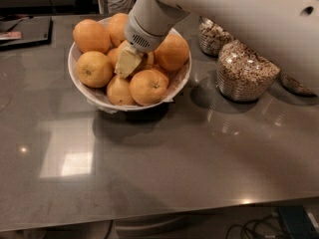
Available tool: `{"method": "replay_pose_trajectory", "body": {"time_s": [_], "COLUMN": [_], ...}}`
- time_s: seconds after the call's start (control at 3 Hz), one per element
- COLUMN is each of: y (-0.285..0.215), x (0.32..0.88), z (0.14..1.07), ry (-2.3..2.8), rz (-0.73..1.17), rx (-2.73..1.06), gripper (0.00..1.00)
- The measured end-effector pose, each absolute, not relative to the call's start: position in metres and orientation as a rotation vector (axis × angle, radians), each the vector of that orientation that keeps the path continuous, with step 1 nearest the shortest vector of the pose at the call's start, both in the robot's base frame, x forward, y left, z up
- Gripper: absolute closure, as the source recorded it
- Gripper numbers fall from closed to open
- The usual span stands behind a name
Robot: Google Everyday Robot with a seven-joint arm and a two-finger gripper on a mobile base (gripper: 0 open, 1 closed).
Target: Pick orange from white bowl
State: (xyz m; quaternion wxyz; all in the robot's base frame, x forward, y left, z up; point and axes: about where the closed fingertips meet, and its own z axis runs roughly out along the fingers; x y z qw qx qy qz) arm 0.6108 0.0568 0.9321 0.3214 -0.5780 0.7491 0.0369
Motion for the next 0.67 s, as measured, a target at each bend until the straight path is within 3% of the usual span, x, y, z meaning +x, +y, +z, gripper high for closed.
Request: {"method": "replay_pose_trajectory", "body": {"time_s": [0.33, 0.67], "y": [0.057, 0.058], "x": [0.611, 0.609], "z": [0.932, 0.943], "ry": [1.968, 1.898], "rz": [0.097, 0.17], "rx": [-1.518, -1.52], "gripper": [1.0, 1.0]}}
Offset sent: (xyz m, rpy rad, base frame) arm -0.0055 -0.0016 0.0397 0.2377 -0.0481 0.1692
